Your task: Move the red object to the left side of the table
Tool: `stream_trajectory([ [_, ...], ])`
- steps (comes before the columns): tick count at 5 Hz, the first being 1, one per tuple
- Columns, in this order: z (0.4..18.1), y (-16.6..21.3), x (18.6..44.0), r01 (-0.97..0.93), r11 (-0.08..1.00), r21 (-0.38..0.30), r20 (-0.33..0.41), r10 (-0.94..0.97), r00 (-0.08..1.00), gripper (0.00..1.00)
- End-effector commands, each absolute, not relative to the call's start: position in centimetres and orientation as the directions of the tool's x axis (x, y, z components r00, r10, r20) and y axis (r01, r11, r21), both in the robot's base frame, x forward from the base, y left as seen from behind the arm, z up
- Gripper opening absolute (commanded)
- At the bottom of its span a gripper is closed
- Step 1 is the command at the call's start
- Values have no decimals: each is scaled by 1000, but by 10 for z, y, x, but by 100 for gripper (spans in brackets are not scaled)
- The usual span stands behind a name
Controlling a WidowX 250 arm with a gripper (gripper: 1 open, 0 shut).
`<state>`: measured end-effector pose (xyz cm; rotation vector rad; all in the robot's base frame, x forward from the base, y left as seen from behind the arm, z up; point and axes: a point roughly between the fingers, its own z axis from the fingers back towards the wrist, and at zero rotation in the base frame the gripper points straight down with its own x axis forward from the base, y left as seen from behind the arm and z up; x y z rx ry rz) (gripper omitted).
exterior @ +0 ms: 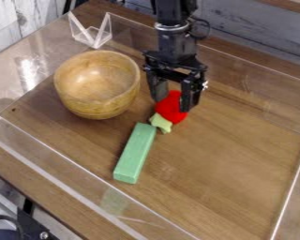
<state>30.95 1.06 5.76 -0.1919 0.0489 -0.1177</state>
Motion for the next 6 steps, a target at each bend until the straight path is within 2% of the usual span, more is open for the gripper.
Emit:
stream_trajectory([
  [1, 72, 14, 314, 110, 977, -183, 15, -109, 994, 100],
  [4, 74, 13, 315, 110, 977, -181, 24, -107, 994, 100],
  [5, 72, 14, 315, 105, 978, -182, 21, -103, 994, 0],
  [6, 78, 16, 313, 98, 979, -181, 28, -94, 995, 0],
])
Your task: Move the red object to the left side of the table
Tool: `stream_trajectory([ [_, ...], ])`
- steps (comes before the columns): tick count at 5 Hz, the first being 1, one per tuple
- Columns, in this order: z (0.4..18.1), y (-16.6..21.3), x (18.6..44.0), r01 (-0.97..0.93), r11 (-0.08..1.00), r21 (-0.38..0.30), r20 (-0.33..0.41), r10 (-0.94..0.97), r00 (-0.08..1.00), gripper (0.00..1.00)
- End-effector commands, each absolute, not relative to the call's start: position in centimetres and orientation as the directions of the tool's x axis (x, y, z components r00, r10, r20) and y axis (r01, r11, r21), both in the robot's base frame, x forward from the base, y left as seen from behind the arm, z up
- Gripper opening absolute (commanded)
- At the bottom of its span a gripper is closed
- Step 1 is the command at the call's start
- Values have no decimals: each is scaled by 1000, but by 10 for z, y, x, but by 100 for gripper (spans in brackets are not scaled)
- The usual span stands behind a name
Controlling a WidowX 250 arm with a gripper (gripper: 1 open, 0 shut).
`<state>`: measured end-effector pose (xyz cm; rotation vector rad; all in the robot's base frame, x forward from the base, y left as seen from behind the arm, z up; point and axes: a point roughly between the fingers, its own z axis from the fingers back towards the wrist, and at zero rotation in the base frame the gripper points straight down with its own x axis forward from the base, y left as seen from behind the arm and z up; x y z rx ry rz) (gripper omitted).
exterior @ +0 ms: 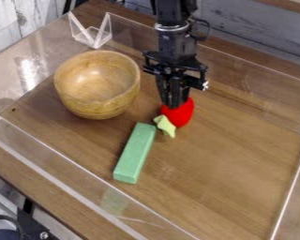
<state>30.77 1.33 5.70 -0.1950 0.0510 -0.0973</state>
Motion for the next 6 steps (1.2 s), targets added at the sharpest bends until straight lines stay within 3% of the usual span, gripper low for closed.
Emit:
stream_trajectory([
  [1, 90, 22, 310, 76, 981, -176, 42, -70, 997, 0],
  [3, 121, 52, 295, -9, 985, -174, 80, 23, 997, 0],
  [4, 111, 48, 294, -9, 984, -176, 63, 20, 998, 100],
  [6, 99, 31, 293, 1, 984, -180, 48, 8, 999, 100],
])
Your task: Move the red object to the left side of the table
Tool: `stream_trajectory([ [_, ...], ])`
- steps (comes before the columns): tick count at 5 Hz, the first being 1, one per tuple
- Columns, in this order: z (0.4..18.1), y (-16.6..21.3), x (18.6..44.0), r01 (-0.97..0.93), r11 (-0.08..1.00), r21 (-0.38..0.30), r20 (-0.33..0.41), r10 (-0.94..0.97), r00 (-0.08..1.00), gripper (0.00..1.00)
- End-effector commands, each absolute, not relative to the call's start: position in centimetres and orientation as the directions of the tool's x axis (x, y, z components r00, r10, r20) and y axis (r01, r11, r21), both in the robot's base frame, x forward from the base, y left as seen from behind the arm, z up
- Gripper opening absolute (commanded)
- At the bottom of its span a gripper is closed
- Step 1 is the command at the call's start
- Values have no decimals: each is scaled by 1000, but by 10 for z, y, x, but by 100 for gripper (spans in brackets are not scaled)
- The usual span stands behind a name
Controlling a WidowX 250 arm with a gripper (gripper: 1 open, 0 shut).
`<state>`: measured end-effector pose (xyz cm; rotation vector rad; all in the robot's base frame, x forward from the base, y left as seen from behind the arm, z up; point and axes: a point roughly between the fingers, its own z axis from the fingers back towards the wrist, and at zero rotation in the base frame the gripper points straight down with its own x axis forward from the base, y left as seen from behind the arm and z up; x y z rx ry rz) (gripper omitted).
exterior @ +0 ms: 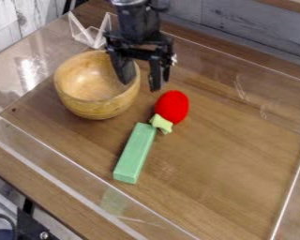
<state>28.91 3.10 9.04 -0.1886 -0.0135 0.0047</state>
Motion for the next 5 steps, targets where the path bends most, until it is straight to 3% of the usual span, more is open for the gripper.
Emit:
stream_trajectory([
  [1, 91, 25, 295, 2, 983, -184, 39, 5, 999, 100],
  [4, 59, 14, 301, -5, 982, -187, 1, 5, 1000, 100],
  [5, 54, 14, 303, -9, 982, -187, -5, 9, 1000, 0],
])
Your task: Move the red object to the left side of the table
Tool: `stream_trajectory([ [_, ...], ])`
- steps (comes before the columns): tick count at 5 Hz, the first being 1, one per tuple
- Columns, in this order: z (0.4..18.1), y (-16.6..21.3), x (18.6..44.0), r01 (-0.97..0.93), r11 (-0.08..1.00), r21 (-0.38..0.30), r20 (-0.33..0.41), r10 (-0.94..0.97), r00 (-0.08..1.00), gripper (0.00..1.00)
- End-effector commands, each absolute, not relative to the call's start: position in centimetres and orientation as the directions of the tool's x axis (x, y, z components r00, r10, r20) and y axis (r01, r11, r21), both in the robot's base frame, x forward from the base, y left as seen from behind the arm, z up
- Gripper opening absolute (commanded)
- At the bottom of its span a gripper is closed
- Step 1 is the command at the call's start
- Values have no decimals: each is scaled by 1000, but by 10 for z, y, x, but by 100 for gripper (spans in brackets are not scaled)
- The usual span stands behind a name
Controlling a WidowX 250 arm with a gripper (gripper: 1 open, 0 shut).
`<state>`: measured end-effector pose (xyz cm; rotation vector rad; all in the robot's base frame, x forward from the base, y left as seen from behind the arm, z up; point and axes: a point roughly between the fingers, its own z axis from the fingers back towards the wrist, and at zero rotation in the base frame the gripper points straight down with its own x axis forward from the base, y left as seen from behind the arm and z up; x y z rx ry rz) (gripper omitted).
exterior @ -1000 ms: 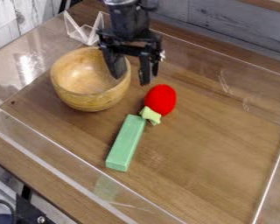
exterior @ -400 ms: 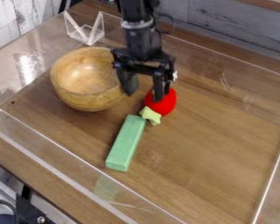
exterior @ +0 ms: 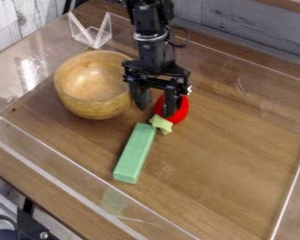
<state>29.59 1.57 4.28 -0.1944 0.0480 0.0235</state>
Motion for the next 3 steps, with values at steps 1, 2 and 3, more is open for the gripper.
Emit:
stream_trajectory([
  [1, 54, 14, 302, -12, 982, -187, -5, 11, 1000, 0],
  [2, 65, 17, 300, -22, 981, -193, 9, 24, 1000, 0],
  [3, 80, 22, 297, -34, 979, -203, 27, 40, 999, 0],
])
